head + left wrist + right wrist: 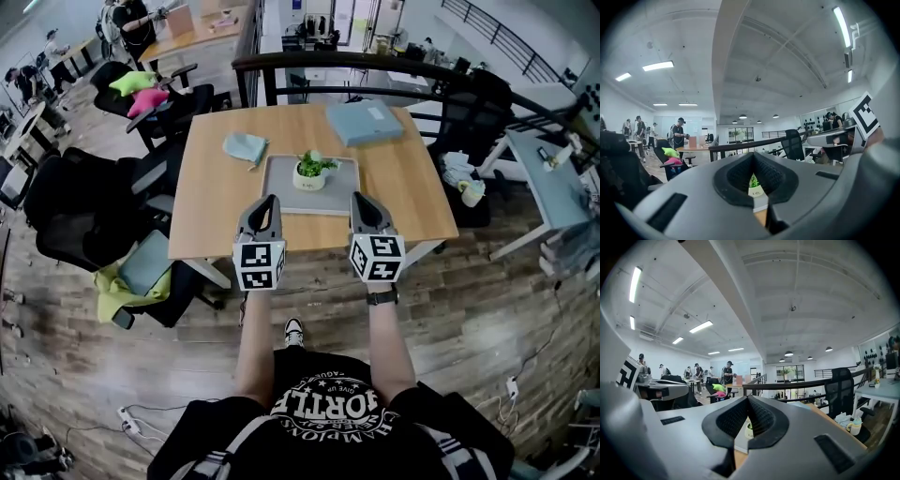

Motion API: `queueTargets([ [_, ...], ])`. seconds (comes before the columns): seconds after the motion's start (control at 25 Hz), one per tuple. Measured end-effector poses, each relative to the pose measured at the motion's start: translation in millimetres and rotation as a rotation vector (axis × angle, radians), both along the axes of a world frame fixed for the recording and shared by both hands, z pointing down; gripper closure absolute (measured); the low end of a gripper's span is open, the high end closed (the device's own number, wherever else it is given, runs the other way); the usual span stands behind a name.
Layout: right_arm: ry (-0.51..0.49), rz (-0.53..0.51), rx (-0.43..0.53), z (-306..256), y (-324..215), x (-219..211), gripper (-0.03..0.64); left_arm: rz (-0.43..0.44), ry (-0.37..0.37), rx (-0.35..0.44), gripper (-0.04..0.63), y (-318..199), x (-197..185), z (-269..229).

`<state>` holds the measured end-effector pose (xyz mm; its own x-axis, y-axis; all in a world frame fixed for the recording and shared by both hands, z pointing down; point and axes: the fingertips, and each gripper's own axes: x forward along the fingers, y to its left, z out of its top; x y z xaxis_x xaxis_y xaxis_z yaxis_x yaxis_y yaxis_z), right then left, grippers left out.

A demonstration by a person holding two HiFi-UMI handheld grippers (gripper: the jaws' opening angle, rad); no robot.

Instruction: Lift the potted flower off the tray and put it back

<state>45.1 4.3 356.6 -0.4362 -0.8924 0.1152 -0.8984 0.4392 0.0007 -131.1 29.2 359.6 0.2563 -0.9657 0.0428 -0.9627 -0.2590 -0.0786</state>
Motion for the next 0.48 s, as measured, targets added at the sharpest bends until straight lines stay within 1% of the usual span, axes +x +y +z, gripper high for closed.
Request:
queueTargets([
  [0.36, 0.027, -0.011, 0.003, 1.2, -45.5, -44.0, 0.611, 0.027, -0.002, 0.000, 0.577, -48.7, -33.9, 0.0],
  [0.48, 0.019, -0.009, 0.002, 1.6, -59.3, -56.1, 0.611, 0.032, -0.007, -0.003, 0.577, -64.3, -42.9, 0.4],
])
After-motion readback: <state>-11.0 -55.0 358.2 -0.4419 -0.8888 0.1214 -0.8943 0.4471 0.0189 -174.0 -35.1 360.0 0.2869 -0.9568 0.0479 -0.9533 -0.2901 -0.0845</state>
